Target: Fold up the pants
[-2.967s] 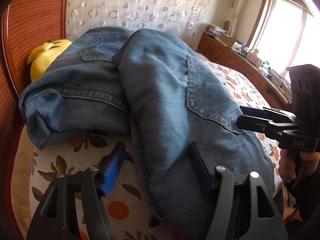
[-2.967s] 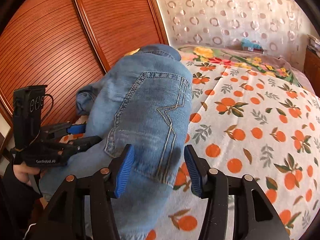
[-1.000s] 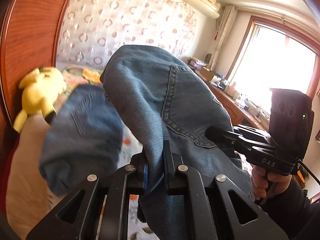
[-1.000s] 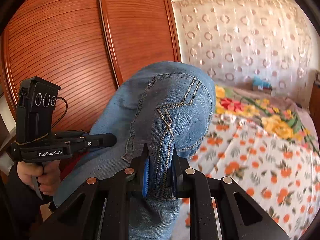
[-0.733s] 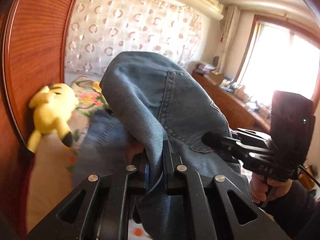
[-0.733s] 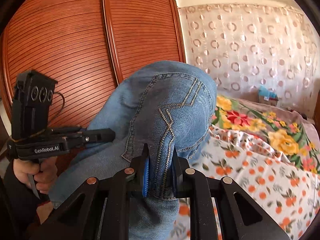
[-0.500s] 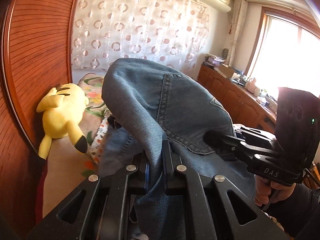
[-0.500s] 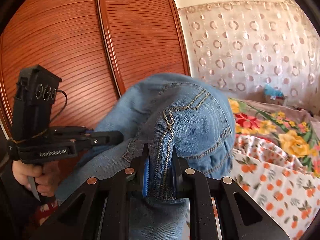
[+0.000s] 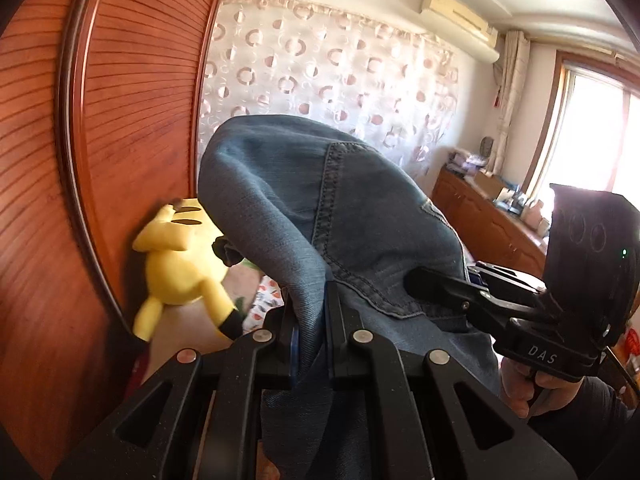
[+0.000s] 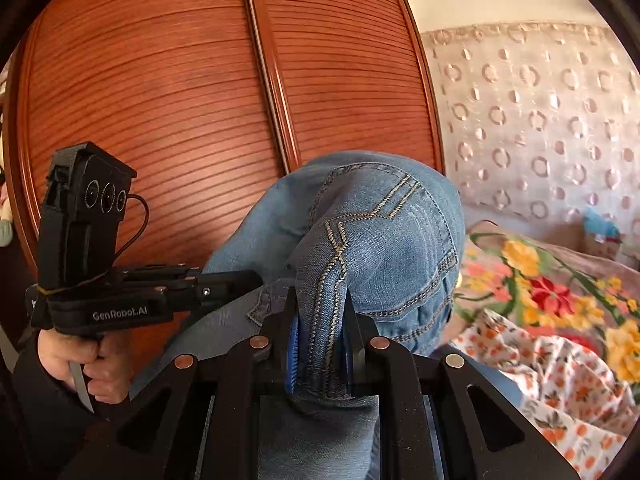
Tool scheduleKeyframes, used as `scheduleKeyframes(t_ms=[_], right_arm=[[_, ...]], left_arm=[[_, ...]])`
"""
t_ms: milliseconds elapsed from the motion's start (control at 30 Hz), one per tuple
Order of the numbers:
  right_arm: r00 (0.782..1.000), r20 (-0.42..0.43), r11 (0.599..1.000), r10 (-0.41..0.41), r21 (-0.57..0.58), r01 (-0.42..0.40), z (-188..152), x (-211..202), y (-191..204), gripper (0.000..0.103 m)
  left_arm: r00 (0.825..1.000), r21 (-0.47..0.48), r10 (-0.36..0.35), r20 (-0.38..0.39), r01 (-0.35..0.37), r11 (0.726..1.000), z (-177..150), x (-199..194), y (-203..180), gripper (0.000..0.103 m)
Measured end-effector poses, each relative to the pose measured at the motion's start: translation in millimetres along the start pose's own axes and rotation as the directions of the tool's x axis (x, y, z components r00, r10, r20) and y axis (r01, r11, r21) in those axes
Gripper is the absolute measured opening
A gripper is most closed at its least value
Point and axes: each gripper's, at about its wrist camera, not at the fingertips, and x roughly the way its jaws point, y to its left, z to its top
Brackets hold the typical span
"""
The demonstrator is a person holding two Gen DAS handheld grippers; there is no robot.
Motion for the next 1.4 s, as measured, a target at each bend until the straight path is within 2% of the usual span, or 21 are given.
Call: scheduleKeyframes(t_ms=[133, 300, 400, 500, 533, 633, 733, 867, 1067, 1200, 1267, 1333, 1400], right_arm=[[0.998, -0.04, 0.994, -0.043, 0.095, 0.047, -35.8, 15.8, -41.5, 0.017], [0.976, -0.142, 0.964, -0.166, 0.184, 0.191, -96.0, 13.5, -90.8, 0.017], [0.959, -0.193, 0.951, -0.21, 0.187, 0.246, -111.9, 9.8, -104.4, 0.018], [0.945, -0.24, 0.948, -0.223, 0.173, 0.267, -116.3, 13.7, -115.3, 0.022], [0.943, -0.251, 0.948, -0.218, 0.173, 0.266, -115.6, 16.2, -117.9, 0.026], [0.943, -0.274, 0.955, -0.188, 0.175, 0.241, -105.2, 21.7, -121.8, 0.032], [0.95, -0.256, 0.961, -0.177, 0.164, 0.223, -90.1, 13.5, -126.1, 0.035], [0.968, -0.178, 0.97, -0.175, 0.138, 0.201, -74.0, -12.7, -130.4, 0.036], [0.974, -0.136, 0.984, -0.178, -0.023, 0.177, -50.8, 5.3, -131.1, 0.036], [0.955, -0.185, 0.972, -0.231, -0.084, 0.219, -55.3, 43.0, -149.4, 0.036], [0.942, -0.225, 0.969, -0.248, -0.071, 0.239, -60.0, 60.0, -165.0, 0.036], [0.938, -0.249, 0.97, -0.24, -0.029, 0.24, -63.1, 70.6, -178.2, 0.036], [0.919, -0.282, 0.96, -0.275, -0.027, 0.279, -68.7, 83.9, -185.6, 0.036]], left_arm=[[0.996, 0.026, 0.003, -0.094, 0.0, 1.0, -8.5, 45.4, -2.8, 0.01], [0.967, 0.056, -0.027, -0.252, 0.042, 0.998, -42.7, 122.3, -15.1, 0.01], [0.959, 0.074, -0.037, -0.281, 0.06, 0.995, -50.6, 139.8, -23.5, 0.011], [0.953, 0.085, -0.029, -0.303, 0.057, 0.995, -50.4, 146.9, -25.4, 0.014], [0.951, 0.081, -0.027, -0.307, 0.055, 0.995, -48.7, 147.4, -23.8, 0.014], [0.956, 0.067, -0.021, -0.292, 0.042, 0.997, -42.9, 136.2, -22.1, 0.014], [0.967, 0.104, 0.031, -0.254, -0.005, 0.995, -39.9, 117.1, -27.7, 0.018], [0.979, 0.126, 0.0, -0.203, 0.026, 0.992, -42.2, 95.5, -40.5, 0.043], [0.984, 0.114, -0.035, -0.174, 0.055, 0.992, -63.5, 87.0, -50.6, 0.047], [0.978, 0.095, -0.018, -0.206, 0.038, 0.995, -85.0, 98.6, -49.5, 0.047], [0.976, 0.091, -0.006, -0.218, 0.026, 0.996, -94.6, 103.8, -47.9, 0.047], [0.975, 0.076, -0.005, -0.221, 0.022, 0.997, -102.3, 107.2, -43.7, 0.047], [0.974, 0.054, -0.017, -0.227, 0.03, 0.998, -108.1, 111.3, -39.7, 0.047]])
